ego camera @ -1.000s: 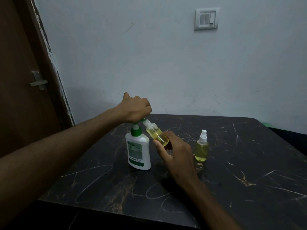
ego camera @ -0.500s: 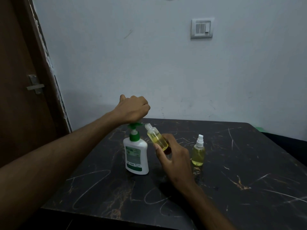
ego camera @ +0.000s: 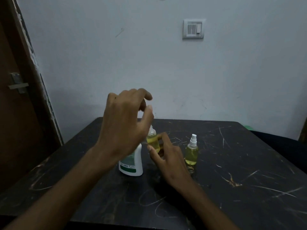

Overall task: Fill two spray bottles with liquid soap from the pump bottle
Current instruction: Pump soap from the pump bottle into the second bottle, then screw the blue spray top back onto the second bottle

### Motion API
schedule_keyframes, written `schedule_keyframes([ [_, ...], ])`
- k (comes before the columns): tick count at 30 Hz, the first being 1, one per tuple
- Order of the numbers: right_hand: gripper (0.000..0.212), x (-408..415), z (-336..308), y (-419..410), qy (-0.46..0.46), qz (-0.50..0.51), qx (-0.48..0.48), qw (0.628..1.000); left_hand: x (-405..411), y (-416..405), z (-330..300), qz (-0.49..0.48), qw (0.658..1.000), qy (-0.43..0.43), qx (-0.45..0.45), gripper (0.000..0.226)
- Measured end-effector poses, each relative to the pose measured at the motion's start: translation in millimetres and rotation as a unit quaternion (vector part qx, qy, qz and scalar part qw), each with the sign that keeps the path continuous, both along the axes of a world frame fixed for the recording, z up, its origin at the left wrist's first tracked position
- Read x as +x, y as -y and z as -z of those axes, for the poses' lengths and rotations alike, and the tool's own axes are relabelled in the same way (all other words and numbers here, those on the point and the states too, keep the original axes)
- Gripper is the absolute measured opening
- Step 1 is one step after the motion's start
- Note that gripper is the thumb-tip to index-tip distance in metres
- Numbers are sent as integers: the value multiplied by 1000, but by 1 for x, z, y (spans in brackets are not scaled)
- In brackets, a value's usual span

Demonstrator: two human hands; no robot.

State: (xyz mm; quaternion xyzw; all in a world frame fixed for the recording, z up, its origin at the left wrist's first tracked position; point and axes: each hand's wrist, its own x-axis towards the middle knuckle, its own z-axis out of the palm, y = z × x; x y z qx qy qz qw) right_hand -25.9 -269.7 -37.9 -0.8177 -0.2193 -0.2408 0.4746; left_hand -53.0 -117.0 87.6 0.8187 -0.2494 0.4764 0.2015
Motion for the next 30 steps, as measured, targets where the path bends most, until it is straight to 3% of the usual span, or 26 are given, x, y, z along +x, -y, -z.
schedule_keyframes([
  [7, 12, -45, 8, 12, -65, -57, 13, 996, -47, 13, 96, 72, 977, -142, -140, 22],
  [12, 6, -56, 26, 12, -87, -21, -8, 996, -50, 16, 132, 58, 956, -209, -198, 47],
  [16, 17, -60, 34, 16, -81, 17, -30, 996, -49, 15, 144, 55, 938, -241, -242, 57],
  [19, 24, -61, 36, 17, -86, 36, -53, 994, -46, 16, 149, 56, 931, -269, -240, 54],
  [23, 17, -59, 37, 19, -94, 48, -85, 991, -40, 16, 151, 50, 929, -300, -211, 40],
  [30, 10, -61, 34, 21, -85, 59, -96, 990, -40, 15, 155, 65, 926, -315, -196, 36],
])
